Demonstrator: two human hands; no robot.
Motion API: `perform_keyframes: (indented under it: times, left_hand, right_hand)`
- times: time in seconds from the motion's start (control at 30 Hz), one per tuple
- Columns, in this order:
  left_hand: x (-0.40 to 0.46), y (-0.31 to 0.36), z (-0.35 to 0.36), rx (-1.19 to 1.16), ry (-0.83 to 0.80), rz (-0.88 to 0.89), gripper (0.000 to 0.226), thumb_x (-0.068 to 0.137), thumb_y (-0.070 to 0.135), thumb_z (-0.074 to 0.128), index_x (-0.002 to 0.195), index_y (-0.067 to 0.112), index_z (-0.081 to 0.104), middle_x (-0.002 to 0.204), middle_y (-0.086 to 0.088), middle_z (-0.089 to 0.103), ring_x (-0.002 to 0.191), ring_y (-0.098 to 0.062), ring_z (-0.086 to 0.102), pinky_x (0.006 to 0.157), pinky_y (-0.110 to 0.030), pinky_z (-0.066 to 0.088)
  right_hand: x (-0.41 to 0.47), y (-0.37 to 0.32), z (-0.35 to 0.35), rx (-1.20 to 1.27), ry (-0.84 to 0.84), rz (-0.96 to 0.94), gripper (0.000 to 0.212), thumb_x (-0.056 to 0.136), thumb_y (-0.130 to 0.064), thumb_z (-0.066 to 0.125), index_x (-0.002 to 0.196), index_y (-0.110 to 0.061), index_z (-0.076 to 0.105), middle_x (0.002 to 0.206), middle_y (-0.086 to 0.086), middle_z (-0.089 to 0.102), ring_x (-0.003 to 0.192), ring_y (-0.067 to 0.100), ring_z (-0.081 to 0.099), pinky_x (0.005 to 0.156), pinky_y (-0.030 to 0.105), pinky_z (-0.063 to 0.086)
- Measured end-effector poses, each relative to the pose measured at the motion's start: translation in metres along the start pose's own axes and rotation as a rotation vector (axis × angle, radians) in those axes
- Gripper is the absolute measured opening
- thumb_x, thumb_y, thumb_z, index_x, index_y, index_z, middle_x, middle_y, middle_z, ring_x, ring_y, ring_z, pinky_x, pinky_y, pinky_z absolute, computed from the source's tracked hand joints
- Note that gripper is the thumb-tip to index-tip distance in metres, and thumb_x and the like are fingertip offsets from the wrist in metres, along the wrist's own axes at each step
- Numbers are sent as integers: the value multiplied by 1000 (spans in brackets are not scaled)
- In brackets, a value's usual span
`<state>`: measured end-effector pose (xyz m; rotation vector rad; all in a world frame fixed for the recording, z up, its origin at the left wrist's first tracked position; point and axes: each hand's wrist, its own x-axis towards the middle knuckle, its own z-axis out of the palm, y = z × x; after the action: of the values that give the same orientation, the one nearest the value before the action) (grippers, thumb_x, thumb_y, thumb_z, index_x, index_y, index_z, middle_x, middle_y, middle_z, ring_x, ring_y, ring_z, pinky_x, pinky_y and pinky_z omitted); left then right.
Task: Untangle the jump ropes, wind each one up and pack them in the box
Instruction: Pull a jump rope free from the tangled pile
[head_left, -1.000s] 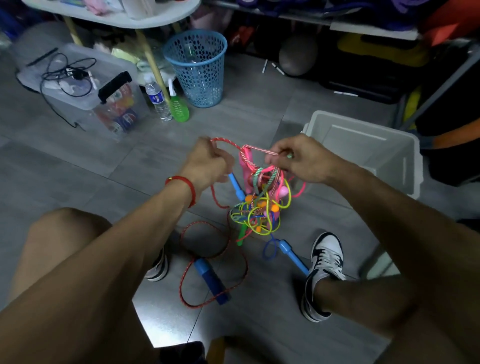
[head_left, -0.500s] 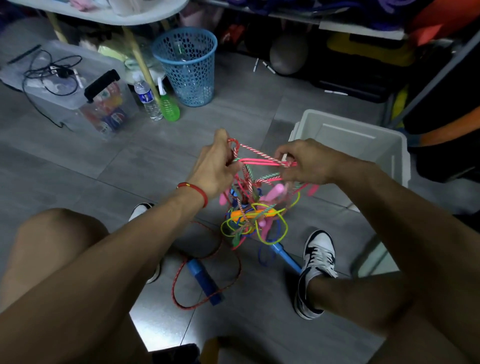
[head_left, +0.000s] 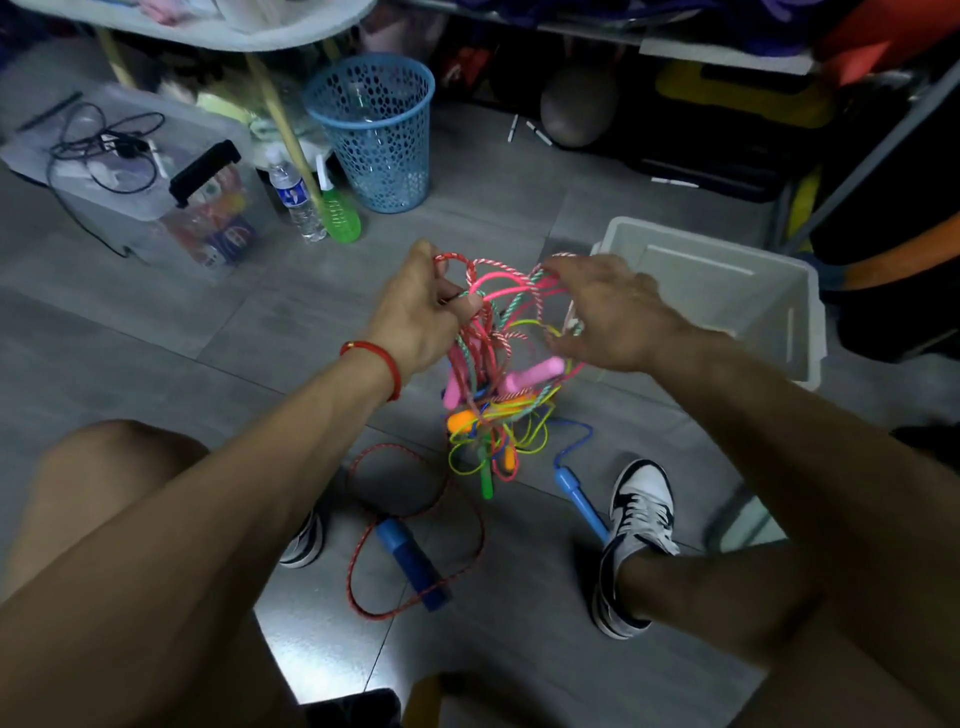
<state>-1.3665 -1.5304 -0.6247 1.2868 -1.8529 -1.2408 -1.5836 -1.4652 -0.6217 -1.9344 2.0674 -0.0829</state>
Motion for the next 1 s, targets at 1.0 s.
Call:
perform_keyframes:
  times: [1.0]
  left_hand:
    - [-22, 22, -18, -647, 129, -452, 42, 94, -8, 59, 102, 16, 25, 54, -15, 65, 49, -27, 68, 64, -52, 60]
  right_hand:
    - [-3, -81, 68, 701, -5, -18, 7, 84, -20, 80, 91, -19, 81, 81, -7, 76, 59, -11, 60, 63, 7, 43]
